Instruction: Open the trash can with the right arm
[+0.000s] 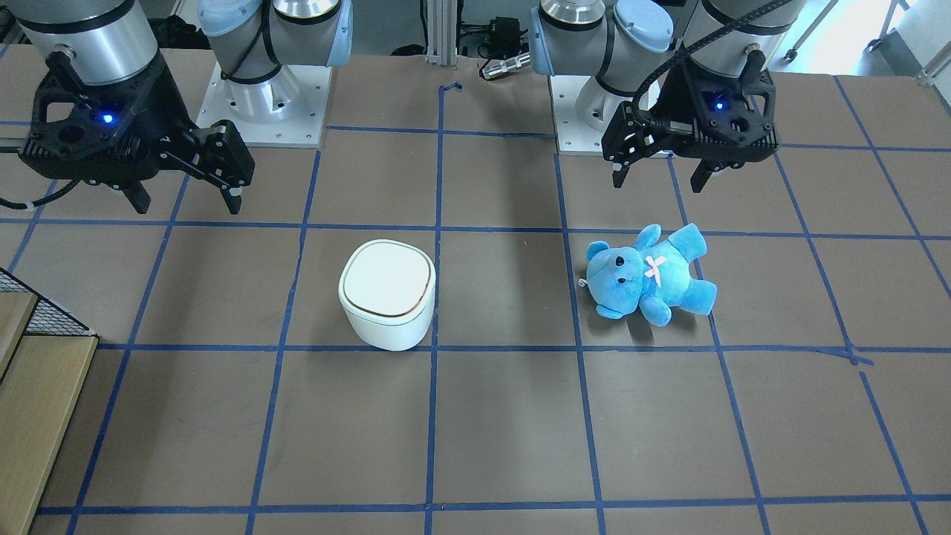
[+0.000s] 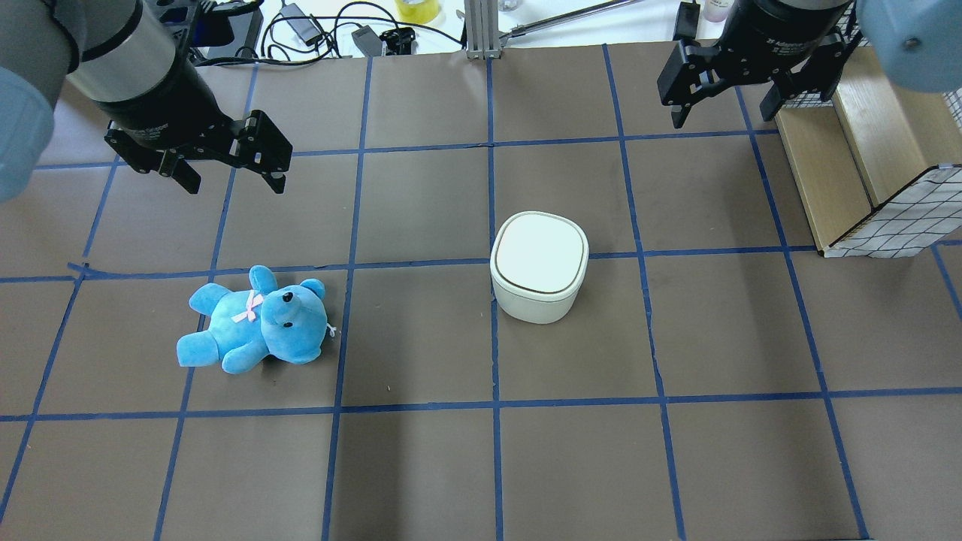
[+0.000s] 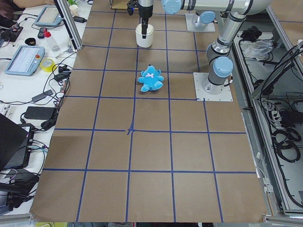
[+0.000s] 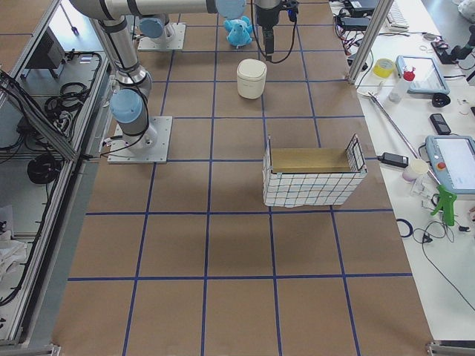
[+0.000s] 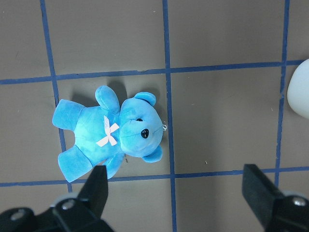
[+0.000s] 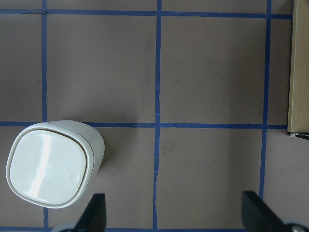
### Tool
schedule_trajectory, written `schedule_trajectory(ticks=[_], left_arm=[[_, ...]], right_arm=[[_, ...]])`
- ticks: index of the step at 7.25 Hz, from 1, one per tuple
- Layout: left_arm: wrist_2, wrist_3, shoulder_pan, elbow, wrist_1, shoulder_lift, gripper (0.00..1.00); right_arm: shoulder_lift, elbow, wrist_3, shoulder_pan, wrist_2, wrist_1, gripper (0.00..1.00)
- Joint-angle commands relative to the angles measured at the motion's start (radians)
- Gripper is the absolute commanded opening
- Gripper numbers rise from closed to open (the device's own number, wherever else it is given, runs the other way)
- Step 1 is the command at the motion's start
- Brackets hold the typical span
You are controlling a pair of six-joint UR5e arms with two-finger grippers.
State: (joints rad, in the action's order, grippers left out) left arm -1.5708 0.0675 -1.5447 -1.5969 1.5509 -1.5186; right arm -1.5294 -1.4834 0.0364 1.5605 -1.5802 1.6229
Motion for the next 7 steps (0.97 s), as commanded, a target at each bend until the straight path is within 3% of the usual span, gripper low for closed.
schedule_trajectory(ticks=[1,7], left_arm=[[0.000,0.000,0.000,0.000,0.000,0.002,1.00],[0.000,0.000,0.000,0.000,0.000,0.000,1.00]], right_arm=[[0.000,-0.002,-0.001,0.001,0.011,-0.003,1.00],[-0.003,0.000,-0.032,0.004,0.046,-0.009,1.00]])
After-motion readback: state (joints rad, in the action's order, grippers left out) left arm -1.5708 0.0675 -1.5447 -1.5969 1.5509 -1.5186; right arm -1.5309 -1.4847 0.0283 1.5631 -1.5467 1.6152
